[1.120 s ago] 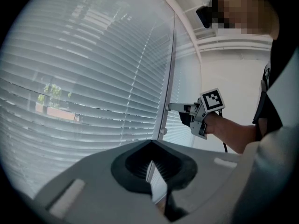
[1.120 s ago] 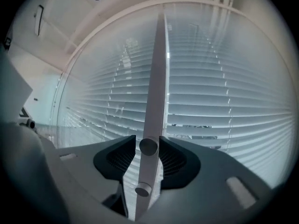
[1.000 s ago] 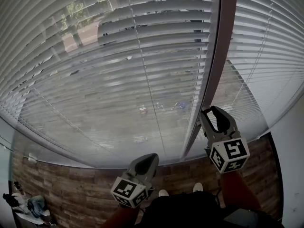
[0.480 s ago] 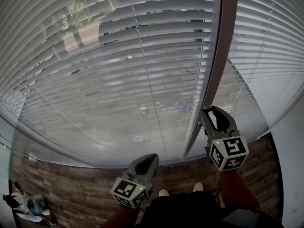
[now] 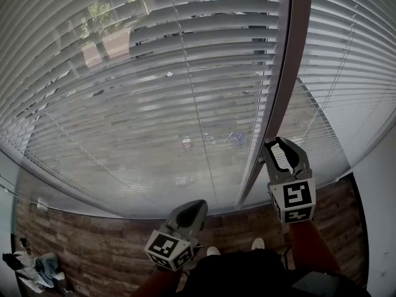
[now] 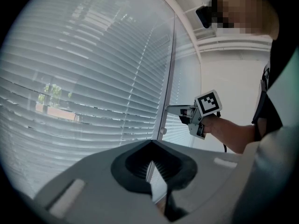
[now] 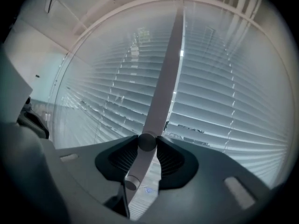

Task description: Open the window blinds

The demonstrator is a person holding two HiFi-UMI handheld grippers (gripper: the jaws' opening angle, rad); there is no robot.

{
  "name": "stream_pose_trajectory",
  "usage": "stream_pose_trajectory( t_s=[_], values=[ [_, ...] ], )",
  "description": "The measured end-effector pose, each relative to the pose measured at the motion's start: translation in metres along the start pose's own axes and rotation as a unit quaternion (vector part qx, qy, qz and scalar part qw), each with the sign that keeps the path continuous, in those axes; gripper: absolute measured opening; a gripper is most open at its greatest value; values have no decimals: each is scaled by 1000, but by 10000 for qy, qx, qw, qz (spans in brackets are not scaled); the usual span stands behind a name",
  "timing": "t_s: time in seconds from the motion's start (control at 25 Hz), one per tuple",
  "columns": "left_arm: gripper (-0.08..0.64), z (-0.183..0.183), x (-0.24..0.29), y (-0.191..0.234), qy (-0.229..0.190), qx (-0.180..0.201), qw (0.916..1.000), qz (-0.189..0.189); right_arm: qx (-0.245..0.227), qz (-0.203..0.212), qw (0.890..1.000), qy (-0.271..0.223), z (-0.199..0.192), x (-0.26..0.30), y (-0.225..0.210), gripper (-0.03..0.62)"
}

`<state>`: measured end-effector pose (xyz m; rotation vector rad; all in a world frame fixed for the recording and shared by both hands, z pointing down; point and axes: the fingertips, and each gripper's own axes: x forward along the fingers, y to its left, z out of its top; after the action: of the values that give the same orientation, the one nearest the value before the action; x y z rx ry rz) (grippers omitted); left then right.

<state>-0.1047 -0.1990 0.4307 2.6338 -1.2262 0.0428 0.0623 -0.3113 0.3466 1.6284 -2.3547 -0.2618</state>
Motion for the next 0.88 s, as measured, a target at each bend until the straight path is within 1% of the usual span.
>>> stream_pose_trajectory(
  t_s=[0.24,0.44,0.56,0.72,0.88],
  values=[
    [2,1,1,0,-16,43,10000,-12,-807,-109,9966,105,2,0,1,152],
    [1,1,2,-2,-1,31,10000,-51,-1403,-221,9896,245,3,-1,3,152],
    [2,1,1,-3,6,15,10000,-55,-1901,-237,9809,342,2,-2,6,150],
    [2,1,0,-4,10,14,10000,-59,-2593,-375,9642,420,1,-3,8,150],
    [2,0,2,-4,25,18,10000,-57,-2999,-466,9517,464,-2,-1,8,151]
  ],
)
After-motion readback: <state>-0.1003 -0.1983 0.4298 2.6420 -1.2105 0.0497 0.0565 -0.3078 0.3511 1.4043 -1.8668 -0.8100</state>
